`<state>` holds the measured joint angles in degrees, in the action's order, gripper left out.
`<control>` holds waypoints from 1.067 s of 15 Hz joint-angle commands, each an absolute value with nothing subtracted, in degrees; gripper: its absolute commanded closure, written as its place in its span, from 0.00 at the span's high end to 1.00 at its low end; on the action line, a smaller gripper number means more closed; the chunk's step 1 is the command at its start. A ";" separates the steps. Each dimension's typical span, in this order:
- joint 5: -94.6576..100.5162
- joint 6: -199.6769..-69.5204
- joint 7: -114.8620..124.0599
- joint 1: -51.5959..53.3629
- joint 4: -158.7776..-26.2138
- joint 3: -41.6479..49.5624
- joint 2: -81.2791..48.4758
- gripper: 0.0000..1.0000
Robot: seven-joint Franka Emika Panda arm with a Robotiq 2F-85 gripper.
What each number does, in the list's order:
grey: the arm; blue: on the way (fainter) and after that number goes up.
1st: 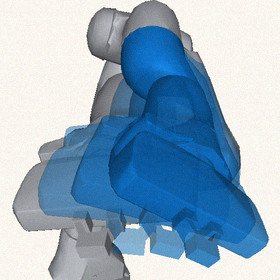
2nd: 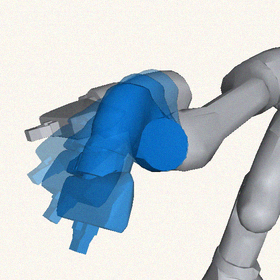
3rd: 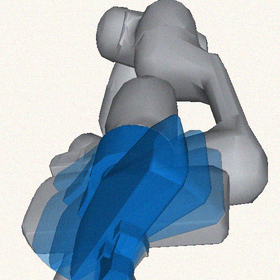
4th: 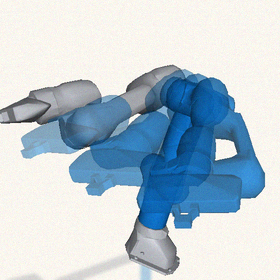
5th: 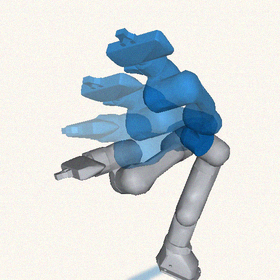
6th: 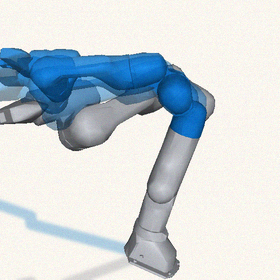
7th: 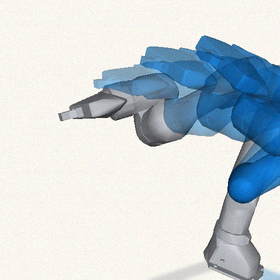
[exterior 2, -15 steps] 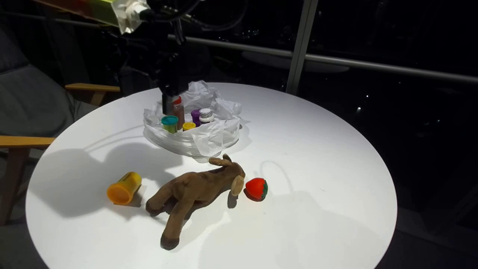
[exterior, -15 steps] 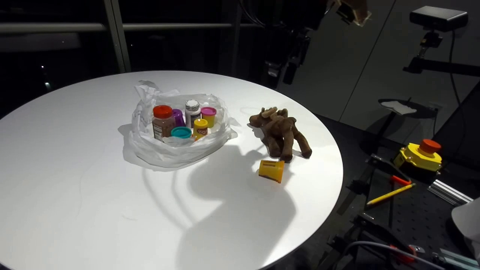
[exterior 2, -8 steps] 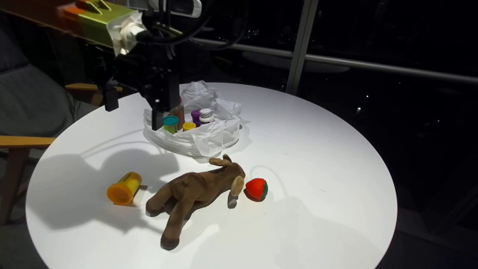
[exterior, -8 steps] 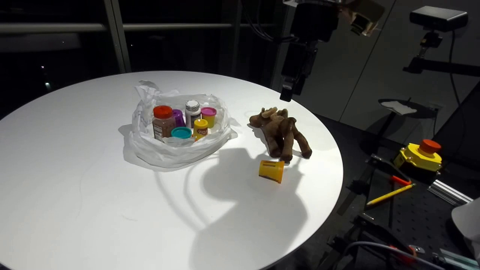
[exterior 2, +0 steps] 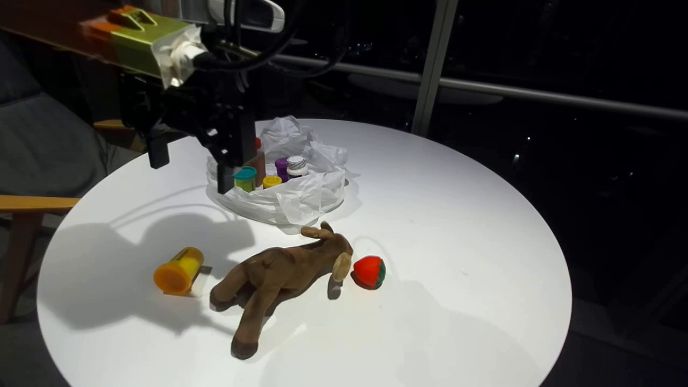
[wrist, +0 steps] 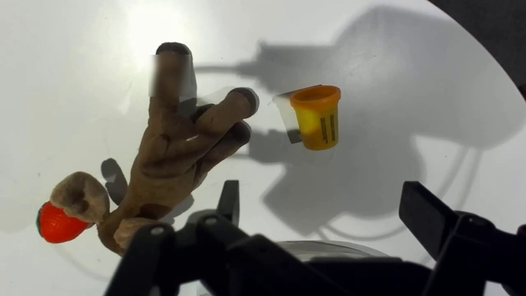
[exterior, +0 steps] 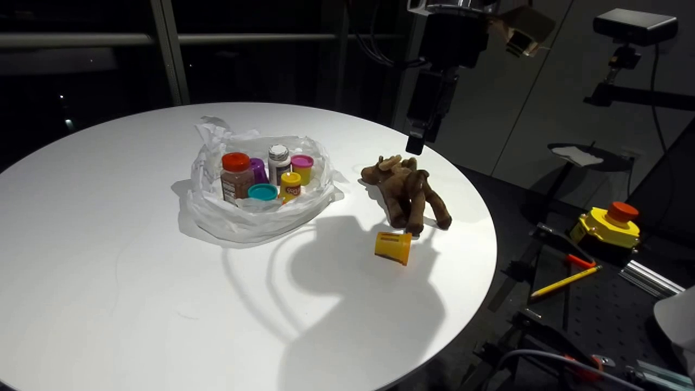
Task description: Put the contents on the table inside the plastic bag.
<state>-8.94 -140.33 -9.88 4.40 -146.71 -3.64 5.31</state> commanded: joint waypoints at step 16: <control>29.29 -168.25 20.88 7.90 -150.31 -4.45 -14.99 1.00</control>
